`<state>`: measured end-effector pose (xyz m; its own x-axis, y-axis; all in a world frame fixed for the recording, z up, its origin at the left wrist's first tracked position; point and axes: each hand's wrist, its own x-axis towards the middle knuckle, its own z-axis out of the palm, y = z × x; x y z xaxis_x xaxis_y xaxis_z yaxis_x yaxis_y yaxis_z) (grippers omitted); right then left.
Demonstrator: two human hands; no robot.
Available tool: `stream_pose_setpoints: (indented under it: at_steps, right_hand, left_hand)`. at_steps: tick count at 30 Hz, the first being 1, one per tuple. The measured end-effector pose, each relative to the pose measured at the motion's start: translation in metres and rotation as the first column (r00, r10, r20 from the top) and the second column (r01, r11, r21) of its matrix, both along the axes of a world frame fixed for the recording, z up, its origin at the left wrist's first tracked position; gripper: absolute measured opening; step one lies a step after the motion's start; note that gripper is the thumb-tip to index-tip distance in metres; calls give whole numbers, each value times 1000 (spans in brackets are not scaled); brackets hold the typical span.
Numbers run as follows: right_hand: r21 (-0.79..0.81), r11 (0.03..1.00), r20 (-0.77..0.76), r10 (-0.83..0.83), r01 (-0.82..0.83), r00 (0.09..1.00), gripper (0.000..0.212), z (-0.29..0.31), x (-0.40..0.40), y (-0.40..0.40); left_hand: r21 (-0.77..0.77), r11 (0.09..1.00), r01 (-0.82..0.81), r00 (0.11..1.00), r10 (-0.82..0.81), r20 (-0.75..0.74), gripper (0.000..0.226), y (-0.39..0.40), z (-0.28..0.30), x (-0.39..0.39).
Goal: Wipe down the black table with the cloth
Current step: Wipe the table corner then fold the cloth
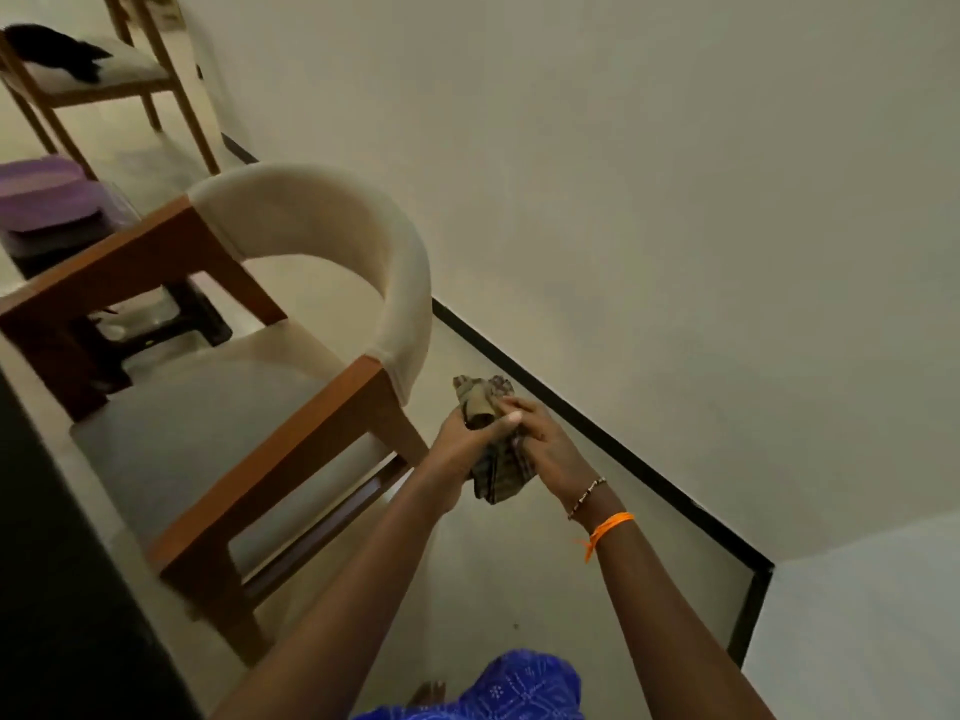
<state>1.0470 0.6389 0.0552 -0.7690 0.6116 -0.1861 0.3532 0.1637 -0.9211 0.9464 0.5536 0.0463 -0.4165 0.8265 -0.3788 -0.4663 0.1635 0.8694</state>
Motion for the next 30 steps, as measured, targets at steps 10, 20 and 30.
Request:
stream_pose_setpoints:
  at_steps: [10,20,30]
  right_hand:
    - [91,992,136,-101,90,986,32,-53,-103,186]
    - [-238,969,117,103,-73,988,17,-46,-259,368]
    - [-159,931,77,342,-328,936,18,-67,-497,438]
  left_hand:
    - [-91,948,-305,950,310,43,33,163,-16,-86]
    - [-181,897,-404,901,424,89,34,314,-11,-222]
    - [-283,727,-625,757,653,6,37,396,-51,-430]
